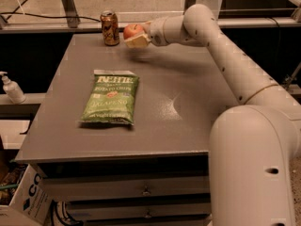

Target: Move apple near orange can

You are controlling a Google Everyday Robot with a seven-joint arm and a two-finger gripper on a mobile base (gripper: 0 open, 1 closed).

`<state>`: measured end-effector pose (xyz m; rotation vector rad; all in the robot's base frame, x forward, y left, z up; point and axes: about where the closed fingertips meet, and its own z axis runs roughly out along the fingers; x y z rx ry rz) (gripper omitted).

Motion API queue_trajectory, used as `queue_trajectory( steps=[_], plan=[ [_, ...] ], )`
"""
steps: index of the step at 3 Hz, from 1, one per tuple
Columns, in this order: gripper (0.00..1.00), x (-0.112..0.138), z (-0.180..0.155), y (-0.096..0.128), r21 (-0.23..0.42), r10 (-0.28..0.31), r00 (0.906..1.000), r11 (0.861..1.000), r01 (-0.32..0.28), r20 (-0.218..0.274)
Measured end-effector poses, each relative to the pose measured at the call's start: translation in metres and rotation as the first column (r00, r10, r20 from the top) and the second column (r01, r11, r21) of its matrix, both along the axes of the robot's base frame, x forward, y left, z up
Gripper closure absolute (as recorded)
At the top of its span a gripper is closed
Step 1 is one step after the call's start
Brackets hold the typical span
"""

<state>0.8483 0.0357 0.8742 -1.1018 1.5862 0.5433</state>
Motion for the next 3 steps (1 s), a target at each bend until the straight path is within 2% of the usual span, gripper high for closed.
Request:
queue_trajectory(
  steps=[1,2,3],
  plan=[
    [1.0,0.019,-0.009,0.014,-0.026,0.004,0.9999,1.0,-0.004,0.01],
    [1.0,0.033,-0.012,0.03,-0.019,0.008,0.9999,1.0,-0.008,0.014],
    [1.0,0.041,-0.017,0.041,-0.008,0.002,1.0,1.0,-0.002,-0.004]
  ],
)
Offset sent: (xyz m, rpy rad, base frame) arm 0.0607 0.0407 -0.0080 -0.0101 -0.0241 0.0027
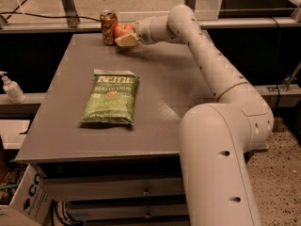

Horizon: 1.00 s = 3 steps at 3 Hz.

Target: Move apple near orange can

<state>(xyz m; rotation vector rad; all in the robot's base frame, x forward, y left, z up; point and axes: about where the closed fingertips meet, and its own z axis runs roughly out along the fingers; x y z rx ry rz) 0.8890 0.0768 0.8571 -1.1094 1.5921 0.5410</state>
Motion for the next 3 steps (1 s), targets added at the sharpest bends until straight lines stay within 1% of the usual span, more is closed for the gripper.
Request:
queue_trajectory(
  steps=[1,2,3],
  plan=[
    [1.0,-0.001,-0.007,0.006,0.006,-0.005,0.9996,1.0,0.005,-0.027],
    [0.82,-0.006,-0.015,0.005,-0.004,-0.016,0.9978,1.0,0.015,-0.065],
    [0.59,-0.011,-0.018,0.004,-0.009,-0.019,0.9963,1.0,0.018,-0.083]
  ],
)
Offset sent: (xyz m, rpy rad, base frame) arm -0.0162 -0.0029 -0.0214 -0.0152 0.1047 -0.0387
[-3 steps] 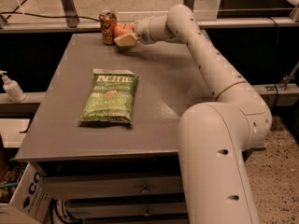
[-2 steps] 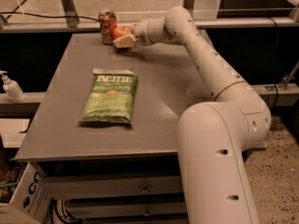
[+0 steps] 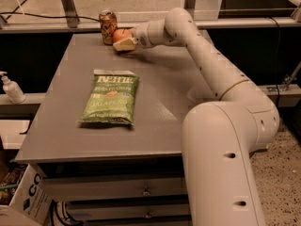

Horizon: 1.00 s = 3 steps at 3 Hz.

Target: Move apple near orange can

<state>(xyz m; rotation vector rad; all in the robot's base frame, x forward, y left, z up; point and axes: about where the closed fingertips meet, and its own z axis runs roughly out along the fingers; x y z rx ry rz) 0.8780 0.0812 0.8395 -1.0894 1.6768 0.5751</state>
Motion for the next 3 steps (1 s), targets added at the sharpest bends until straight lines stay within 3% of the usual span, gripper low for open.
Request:
queue_trajectory(
  steps=[2,3],
  plan=[
    [0.13,-0.0098,-0.0023,-0.0001,-0.01,0.004,0.9997,1.0,-0.004,-0.024],
    [0.0,-0.0134,0.0029,0.0065,-0.022,0.025,0.9994,0.999,-0.025,-0.022]
  ],
)
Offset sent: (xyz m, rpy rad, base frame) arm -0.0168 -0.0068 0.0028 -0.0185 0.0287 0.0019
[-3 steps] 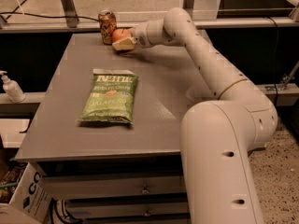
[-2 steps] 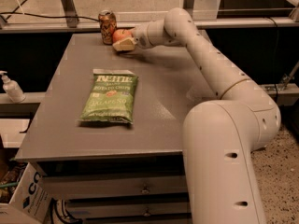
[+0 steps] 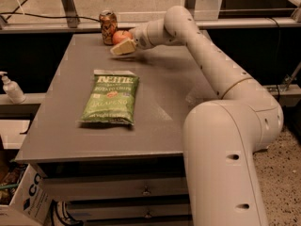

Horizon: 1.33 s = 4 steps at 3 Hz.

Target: Move apple near orange can

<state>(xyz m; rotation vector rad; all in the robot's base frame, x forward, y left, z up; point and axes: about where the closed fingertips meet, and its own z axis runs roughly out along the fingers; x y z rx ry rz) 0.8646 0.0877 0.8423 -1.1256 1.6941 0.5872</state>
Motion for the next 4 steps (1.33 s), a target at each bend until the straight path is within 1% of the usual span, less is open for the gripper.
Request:
queue_trajectory(
  steps=[1,2,3,4],
  plan=[
    [0.0,0.0,0.001,0.0,0.0,0.001,1.0,1.0,-0.001,0.0],
    [0.0,-0.007,0.017,-0.02,0.035,-0.01,0.9999,0.999,0.009,0.006],
    [0.0,-0.023,0.034,-0.056,0.073,-0.037,0.9993,0.997,0.036,0.01],
    [0.0,-0.049,0.046,-0.103,0.144,-0.084,0.9965,0.986,0.084,-0.007]
  ],
)
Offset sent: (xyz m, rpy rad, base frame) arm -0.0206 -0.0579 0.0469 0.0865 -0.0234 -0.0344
